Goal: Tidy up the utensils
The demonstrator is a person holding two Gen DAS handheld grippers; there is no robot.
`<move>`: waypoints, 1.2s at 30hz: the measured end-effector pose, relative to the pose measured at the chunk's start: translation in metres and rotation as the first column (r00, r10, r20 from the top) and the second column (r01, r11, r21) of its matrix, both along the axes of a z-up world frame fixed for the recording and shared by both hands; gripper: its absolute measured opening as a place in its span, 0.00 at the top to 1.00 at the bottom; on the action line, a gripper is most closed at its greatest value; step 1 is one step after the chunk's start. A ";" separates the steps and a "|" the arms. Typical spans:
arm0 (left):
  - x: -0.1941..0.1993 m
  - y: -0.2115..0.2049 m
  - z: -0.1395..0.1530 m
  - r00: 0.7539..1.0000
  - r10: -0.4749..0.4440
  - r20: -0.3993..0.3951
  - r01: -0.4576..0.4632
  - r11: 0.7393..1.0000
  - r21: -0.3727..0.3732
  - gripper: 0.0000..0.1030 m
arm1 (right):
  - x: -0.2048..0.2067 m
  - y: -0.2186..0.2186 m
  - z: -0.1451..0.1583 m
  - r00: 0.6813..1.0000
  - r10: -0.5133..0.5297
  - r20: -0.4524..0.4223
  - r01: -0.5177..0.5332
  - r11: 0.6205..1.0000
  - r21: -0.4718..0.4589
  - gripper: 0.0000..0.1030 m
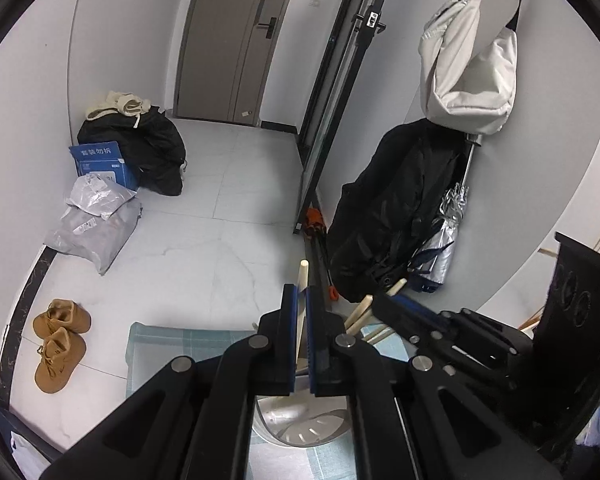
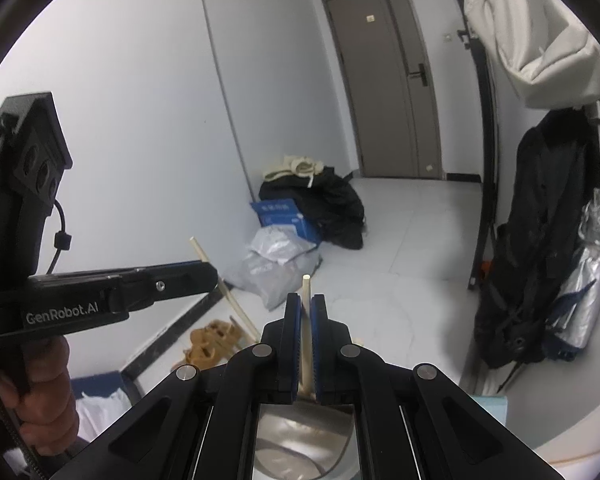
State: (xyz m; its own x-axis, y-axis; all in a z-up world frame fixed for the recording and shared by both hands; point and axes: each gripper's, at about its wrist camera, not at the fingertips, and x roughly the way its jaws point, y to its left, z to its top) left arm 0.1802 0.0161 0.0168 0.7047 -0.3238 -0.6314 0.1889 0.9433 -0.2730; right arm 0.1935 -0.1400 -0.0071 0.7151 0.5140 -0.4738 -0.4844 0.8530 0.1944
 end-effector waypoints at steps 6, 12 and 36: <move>0.001 -0.007 -0.015 1.000 -0.018 -0.002 0.018 0.999 0.032 1.00 | 0.004 0.012 -0.021 0.999 0.034 -0.033 -0.036 0.998 -0.053 0.96; 0.001 -0.005 -0.024 0.999 -0.031 -0.029 0.032 0.999 0.029 1.00 | 0.006 0.014 -0.032 0.997 0.028 -0.078 -0.033 0.997 -0.065 0.96; -0.057 0.002 0.018 0.997 0.079 0.018 -0.080 0.996 0.036 0.71 | -0.056 -0.024 0.009 0.997 -0.063 -0.047 0.064 0.998 0.026 0.50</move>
